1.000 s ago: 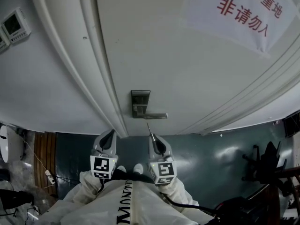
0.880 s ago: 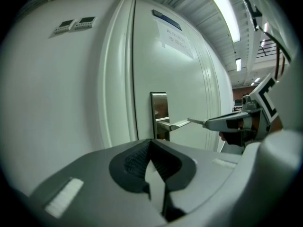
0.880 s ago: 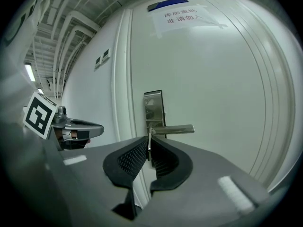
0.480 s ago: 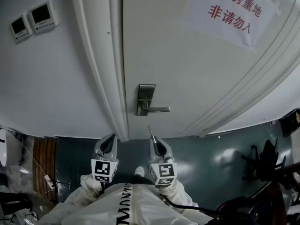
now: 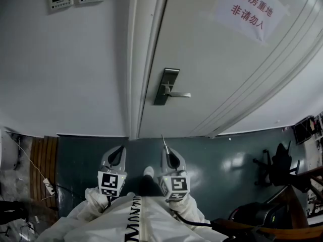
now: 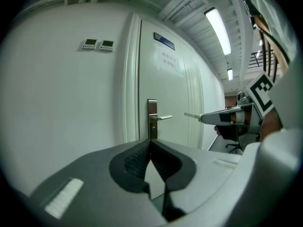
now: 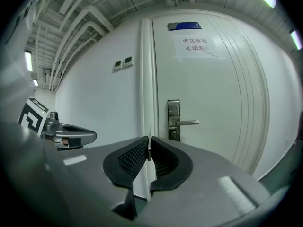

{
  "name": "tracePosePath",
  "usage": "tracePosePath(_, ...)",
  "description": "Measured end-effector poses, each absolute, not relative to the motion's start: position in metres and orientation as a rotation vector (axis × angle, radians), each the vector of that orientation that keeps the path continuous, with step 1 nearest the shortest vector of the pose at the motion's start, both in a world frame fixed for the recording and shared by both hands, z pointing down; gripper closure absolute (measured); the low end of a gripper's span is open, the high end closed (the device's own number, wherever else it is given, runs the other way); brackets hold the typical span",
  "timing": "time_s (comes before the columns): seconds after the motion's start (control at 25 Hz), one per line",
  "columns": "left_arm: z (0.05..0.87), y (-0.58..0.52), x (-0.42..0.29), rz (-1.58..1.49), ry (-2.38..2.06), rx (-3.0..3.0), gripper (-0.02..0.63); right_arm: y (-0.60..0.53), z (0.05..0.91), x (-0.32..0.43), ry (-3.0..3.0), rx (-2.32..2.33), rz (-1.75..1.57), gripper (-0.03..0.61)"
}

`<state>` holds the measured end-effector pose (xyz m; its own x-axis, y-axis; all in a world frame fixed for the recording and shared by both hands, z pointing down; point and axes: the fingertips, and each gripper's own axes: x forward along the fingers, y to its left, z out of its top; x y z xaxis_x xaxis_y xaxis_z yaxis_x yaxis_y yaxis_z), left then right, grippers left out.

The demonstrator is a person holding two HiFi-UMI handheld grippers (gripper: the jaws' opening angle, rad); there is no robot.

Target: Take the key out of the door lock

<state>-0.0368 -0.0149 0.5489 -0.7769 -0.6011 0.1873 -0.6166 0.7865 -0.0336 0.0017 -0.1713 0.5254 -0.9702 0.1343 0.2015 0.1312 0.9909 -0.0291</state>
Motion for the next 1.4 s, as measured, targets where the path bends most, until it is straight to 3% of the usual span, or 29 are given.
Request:
tracePosePath(0.44, 0.542, -0.007, 0.016, 0.094, -2.813, 1.009, 0.614, -0.158, 0.519, 0.061, -2.930, -0.170, -0.001, 0.555)
tracePosePath(1.4, 0.525, -0.065, 0.003, 0.160, -2.858, 0.930, 0.614, -0.207, 0.521, 0.039, -2.932, -0.301, 0.027, 0.555)
